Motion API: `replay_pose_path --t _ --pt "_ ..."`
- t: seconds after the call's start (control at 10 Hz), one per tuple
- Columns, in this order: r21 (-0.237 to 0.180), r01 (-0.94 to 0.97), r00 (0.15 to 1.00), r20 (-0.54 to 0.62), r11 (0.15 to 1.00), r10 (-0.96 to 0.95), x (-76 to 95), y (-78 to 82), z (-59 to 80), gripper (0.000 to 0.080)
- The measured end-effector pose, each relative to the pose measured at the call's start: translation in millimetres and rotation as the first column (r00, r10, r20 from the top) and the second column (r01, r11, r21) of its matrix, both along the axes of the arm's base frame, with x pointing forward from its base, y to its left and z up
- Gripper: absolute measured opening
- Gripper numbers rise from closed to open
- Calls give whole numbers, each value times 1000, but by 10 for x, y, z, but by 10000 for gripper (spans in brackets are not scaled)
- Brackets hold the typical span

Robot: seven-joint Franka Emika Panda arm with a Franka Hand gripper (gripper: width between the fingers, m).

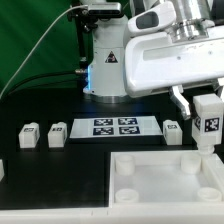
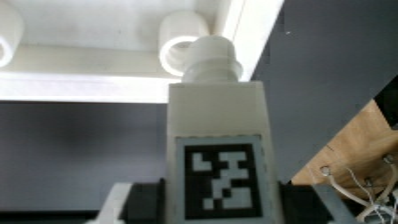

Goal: Assemble one leg

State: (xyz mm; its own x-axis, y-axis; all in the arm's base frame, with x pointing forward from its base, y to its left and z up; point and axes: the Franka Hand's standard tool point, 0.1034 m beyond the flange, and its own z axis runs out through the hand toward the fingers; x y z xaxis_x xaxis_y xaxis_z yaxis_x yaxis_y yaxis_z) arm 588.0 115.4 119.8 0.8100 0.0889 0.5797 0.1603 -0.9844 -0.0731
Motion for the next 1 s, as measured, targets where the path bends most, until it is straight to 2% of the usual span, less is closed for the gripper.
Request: replay_pose_path --t 0.3,0.4,0.6,0.8,1.0 --pt "-2 -17 999 40 1000 17 344 28 -7 291" --pt "0 -18 999 47 1000 18 394 46 -7 291" --pt "-10 -24 999 36 1000 25 426 -7 -143 291" --pt "-14 -23 1000 17 1000 24 380 -59 -275 291" --pt "-14 -25 1000 15 1000 25 348 -51 -297 291"
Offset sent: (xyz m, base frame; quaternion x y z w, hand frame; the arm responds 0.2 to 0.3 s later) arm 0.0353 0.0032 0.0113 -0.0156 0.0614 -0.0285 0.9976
